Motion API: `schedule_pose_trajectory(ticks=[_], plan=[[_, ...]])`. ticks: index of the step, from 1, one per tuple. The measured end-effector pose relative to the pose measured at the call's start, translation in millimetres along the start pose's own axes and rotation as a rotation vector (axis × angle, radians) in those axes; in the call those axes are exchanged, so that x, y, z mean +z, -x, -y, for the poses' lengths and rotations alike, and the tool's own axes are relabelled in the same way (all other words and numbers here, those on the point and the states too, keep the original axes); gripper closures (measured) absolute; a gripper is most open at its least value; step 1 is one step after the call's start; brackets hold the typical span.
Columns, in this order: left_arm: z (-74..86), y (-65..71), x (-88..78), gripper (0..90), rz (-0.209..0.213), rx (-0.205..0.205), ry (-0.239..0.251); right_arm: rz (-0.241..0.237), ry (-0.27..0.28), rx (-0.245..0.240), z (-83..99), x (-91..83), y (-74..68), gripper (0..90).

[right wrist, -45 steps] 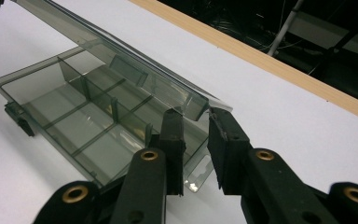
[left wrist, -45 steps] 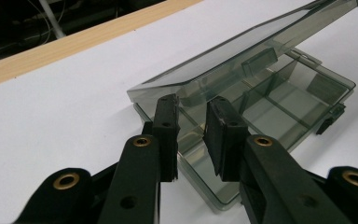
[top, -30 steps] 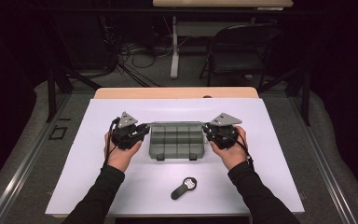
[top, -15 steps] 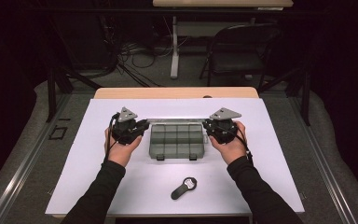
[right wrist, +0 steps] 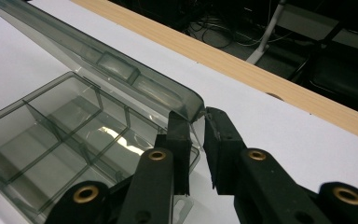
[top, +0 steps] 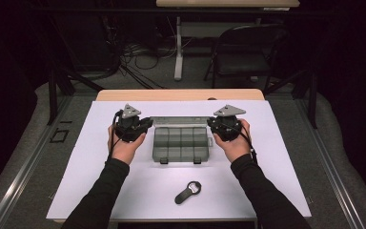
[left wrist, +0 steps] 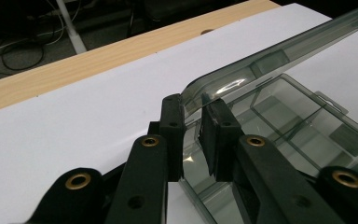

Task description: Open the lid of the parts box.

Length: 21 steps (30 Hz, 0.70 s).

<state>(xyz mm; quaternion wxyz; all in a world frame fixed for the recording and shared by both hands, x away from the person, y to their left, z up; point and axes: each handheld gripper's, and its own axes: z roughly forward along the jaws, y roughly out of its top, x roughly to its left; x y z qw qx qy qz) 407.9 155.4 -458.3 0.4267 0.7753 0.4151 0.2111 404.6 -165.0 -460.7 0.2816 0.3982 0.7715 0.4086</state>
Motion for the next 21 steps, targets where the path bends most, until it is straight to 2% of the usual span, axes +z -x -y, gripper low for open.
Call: schedule_pose_trajectory(ticks=[7, 21], plan=[[-7.2, -2.9, 4.0, 79.7, -0.007, -0.007, -0.01, 0.009, -0.002, 0.006, -3.9, 4.1, 2.4, 81.8], [-11.3, -7.3, 7.6, 81.4, -0.001, -0.029, -0.024, 0.005, -0.019, 0.037, -11.9, 10.0, 6.7, 81.9]])
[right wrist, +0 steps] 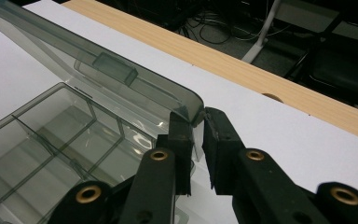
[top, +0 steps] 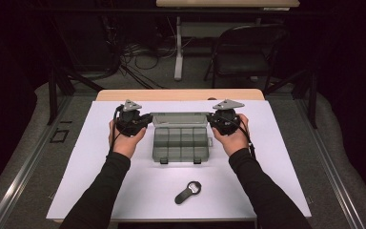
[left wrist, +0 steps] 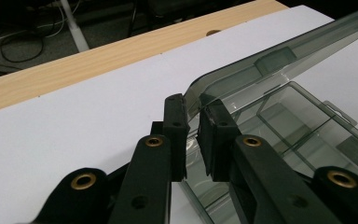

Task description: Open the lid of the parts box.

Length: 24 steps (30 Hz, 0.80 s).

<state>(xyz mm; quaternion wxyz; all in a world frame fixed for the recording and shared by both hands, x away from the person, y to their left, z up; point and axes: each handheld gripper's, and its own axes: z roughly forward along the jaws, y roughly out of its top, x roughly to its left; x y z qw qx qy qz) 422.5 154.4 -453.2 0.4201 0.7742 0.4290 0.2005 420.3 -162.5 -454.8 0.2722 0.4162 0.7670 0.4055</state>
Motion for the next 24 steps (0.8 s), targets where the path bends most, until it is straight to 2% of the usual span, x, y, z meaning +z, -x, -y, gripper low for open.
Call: schedule_pose_trajectory(ticks=[9, 15, 24], plan=[[-2.9, -0.5, 1.3, 81.9, -0.005, -0.001, -0.005, -0.017, 0.015, 0.009, 0.7, -1.4, 1.1, 77.2], [-6.4, -1.2, 2.9, 82.3, -0.012, 0.002, -0.012, -0.026, 0.018, 0.009, 9.9, 1.0, 2.7, 73.3], [-8.7, -4.1, 5.7, 82.9, -0.012, -0.009, -0.009, -0.029, -0.022, 0.018, 21.3, 22.3, 6.4, 72.3]])
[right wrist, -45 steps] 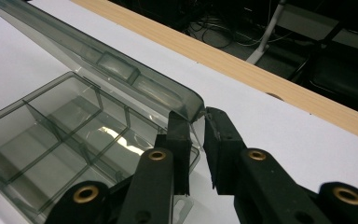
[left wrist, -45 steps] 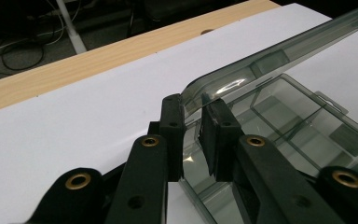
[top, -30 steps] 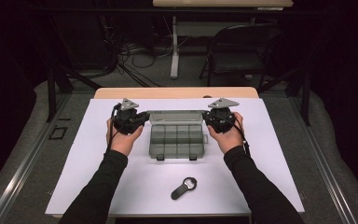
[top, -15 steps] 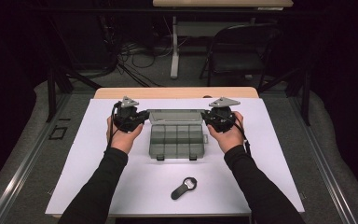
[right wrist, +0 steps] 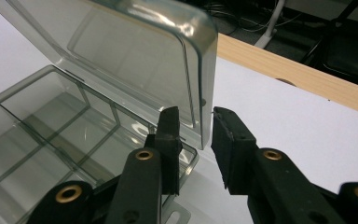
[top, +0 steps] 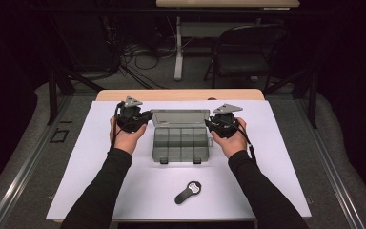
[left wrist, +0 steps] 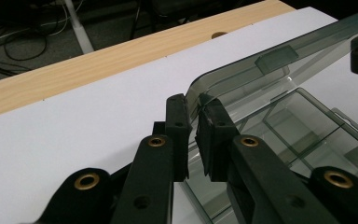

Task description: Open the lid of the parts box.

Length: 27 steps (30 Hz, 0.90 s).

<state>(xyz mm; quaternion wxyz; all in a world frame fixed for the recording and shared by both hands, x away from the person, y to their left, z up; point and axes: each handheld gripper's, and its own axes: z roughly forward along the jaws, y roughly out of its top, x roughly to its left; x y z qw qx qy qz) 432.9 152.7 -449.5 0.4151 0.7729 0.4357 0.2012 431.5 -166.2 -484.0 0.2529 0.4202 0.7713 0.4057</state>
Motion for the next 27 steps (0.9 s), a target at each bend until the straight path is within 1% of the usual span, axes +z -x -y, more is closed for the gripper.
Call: schedule_pose_trajectory(ticks=[3, 5, 6, 11, 13, 17, 19, 21, 23, 25, 27], plan=[[-1.0, -0.5, 1.0, 83.0, -0.003, -0.001, 0.003, 0.006, -0.008, 0.003, 2.3, 6.2, 2.1, 72.4], [-1.6, -1.0, 1.4, 83.1, -0.001, -0.005, 0.0, 0.001, -0.009, 0.02, 4.0, 10.6, 3.6, 72.3], [-1.8, -1.2, 1.6, 83.1, 0.0, -0.007, 0.001, -0.002, -0.011, 0.02, 4.9, 12.7, 4.6, 72.3], [-2.3, -1.7, 2.4, 83.2, -0.002, -0.008, 0.004, 0.011, -0.016, 0.028, 8.4, 20.4, 6.8, 72.9], [-2.3, -2.0, 2.9, 83.3, -0.003, -0.012, 0.006, 0.012, -0.019, 0.046, 10.2, 24.7, 8.6, 73.8], [-3.5, -2.4, 3.8, 83.4, -0.004, -0.013, 0.004, 0.023, -0.018, 0.05, 12.6, 30.3, 10.6, 75.5], [-3.9, -2.2, 4.1, 83.4, -0.005, -0.013, 0.006, 0.014, -0.018, 0.067, 13.5, 32.2, 11.4, 76.2], [-4.0, -2.4, 4.4, 83.4, -0.006, -0.012, 0.007, 0.01, -0.018, 0.069, 13.8, 33.1, 12.0, 76.5], [-4.0, -2.9, 4.2, 83.4, -0.002, -0.015, 0.004, 0.002, -0.016, 0.084, 14.6, 34.7, 11.3, 78.4], [-4.1, -3.1, 4.6, 83.4, -0.005, -0.015, 0.006, 0.002, -0.014, 0.08, 14.5, 35.4, 10.3, 80.6], [-4.0, -3.3, 4.8, 83.5, -0.003, -0.019, 0.006, 0.013, -0.013, 0.073, 14.1, 35.6, 8.4, 81.2]])
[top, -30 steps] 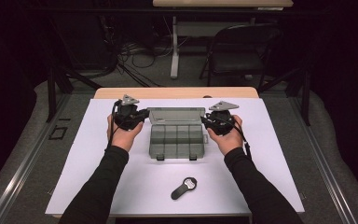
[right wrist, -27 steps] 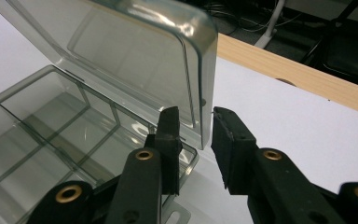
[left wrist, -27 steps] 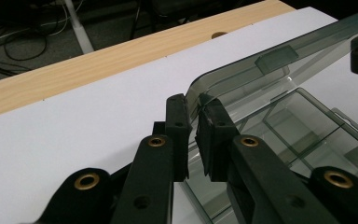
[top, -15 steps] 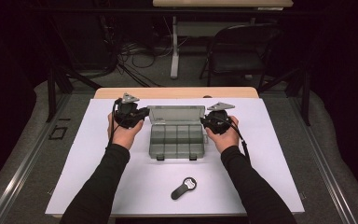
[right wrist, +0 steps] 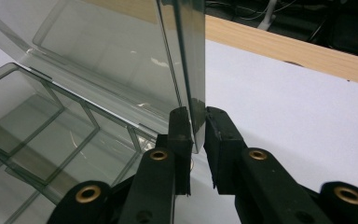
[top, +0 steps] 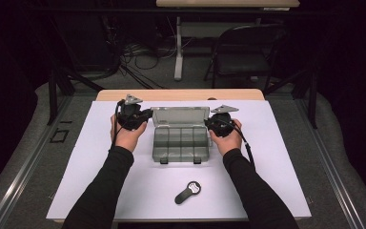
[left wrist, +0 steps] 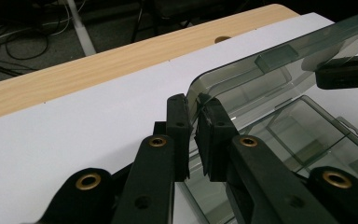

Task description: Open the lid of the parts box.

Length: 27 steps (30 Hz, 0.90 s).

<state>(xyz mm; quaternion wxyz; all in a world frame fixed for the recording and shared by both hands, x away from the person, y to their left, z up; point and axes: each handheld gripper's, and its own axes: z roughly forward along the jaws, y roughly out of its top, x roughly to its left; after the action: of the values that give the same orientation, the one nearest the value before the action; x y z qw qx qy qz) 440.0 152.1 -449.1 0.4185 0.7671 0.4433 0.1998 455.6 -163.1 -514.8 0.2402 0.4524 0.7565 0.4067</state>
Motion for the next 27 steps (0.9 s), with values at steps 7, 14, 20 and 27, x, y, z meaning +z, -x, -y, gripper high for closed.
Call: schedule_pose_trajectory(ticks=[7, 14, 20, 27], plan=[[0.0, -0.4, 0.8, 83.5, 0.0, -0.003, 0.005, 0.004, -0.003, -0.004, 0.2, -0.8, 1.2, 83.7], [0.2, -0.7, 1.5, 83.3, 0.001, -0.007, 0.011, 0.0, -0.004, 0.007, 0.1, -0.6, 1.9, 83.9], [0.9, -0.8, 2.8, 81.0, 0.004, -0.009, 0.001, -0.001, -0.002, 0.02, -0.2, 0.0, 2.9, 84.0], [2.9, 0.0, 4.7, 73.1, 0.015, -0.013, -0.005, -0.004, -0.011, 0.036, -1.3, 0.0, 3.2, 84.1]])
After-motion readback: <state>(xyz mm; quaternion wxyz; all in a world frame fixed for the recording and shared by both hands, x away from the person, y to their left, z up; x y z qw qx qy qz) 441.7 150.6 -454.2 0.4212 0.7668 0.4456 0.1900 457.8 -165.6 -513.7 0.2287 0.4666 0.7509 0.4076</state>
